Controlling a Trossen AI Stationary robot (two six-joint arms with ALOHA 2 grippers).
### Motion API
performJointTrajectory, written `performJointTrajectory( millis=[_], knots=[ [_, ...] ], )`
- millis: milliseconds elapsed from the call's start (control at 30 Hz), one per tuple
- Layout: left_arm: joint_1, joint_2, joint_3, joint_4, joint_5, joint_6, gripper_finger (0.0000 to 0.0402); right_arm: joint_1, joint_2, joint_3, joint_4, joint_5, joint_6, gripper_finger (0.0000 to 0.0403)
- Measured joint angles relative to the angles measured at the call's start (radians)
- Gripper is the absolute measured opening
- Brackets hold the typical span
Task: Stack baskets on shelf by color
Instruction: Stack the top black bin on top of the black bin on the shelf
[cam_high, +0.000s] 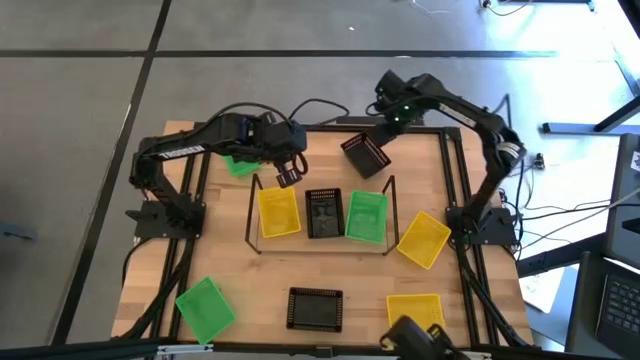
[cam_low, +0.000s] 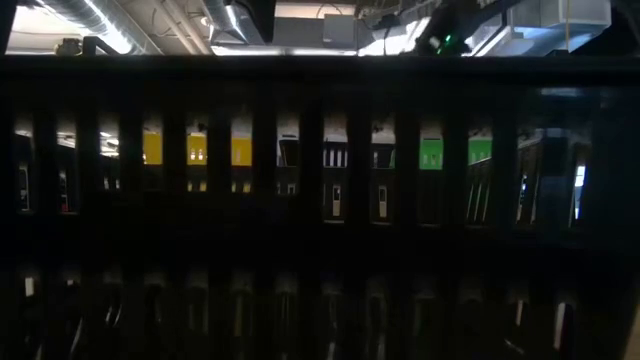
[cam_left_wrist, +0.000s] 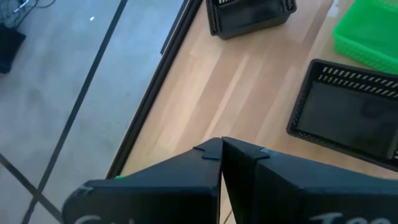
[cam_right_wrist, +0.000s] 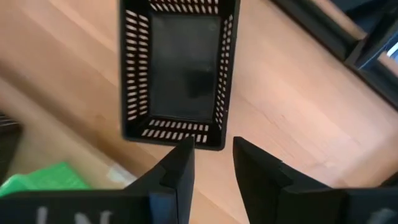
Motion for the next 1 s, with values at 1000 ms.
performJointTrajectory(
  millis=[1000],
  knots=[
    [-0.101,-0.008,0.001,0.018,0.0,-0.08,0.0,-0.016,0.246,0.0,0.173,0.104,0.001,0.011]
  ],
)
